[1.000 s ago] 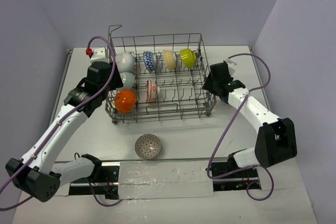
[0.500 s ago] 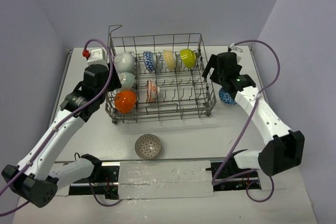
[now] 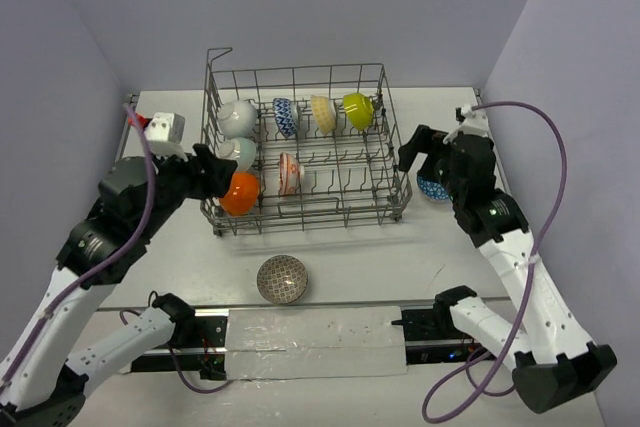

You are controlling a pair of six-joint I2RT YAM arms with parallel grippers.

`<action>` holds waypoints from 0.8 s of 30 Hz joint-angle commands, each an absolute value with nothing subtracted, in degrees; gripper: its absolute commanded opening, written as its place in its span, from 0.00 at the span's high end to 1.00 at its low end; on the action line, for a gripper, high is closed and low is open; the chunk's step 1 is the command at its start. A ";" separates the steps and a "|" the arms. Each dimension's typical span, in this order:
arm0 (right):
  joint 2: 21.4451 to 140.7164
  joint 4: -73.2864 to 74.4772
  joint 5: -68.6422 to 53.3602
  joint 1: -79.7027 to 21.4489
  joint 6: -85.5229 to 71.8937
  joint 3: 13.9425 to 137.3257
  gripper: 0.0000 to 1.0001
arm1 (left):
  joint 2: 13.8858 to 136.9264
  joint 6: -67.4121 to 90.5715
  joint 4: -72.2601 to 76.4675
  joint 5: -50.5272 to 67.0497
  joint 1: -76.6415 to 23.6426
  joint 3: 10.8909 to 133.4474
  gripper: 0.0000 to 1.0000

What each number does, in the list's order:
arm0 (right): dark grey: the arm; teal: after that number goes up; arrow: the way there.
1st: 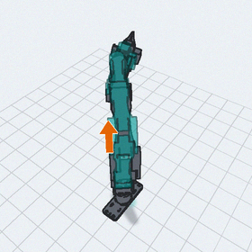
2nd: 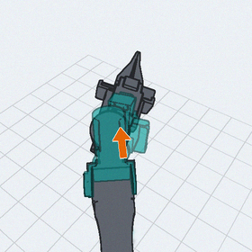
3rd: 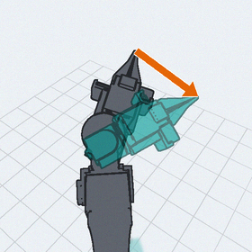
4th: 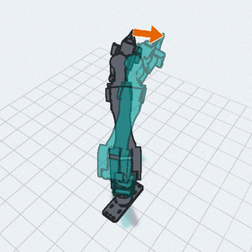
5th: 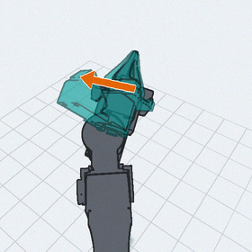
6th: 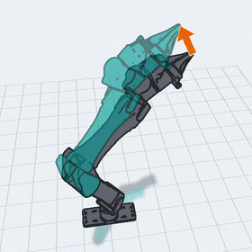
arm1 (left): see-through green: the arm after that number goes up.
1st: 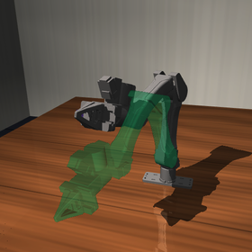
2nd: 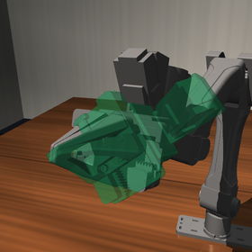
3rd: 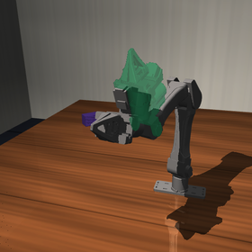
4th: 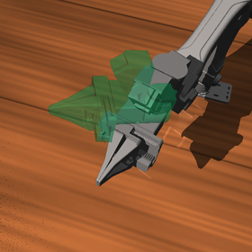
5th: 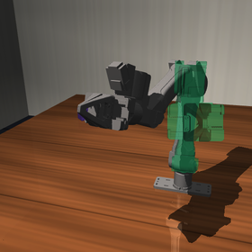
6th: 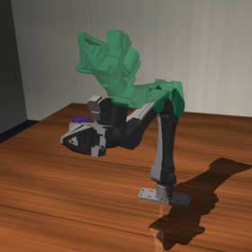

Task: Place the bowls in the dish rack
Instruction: Pick up the bowl from the corner of the board.

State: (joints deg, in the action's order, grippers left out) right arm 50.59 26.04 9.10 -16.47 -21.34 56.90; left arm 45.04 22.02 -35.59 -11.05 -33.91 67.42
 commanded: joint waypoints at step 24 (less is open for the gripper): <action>44.47 18.55 -1.67 -16.35 -18.02 49.57 0.01 | 40.25 21.97 -41.23 16.70 -34.72 63.63 0.38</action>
State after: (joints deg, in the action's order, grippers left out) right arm 45.69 22.26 -0.51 -16.47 -18.35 50.02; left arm 38.94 21.89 -43.99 13.76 -34.09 63.92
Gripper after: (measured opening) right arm 0.993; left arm 0.621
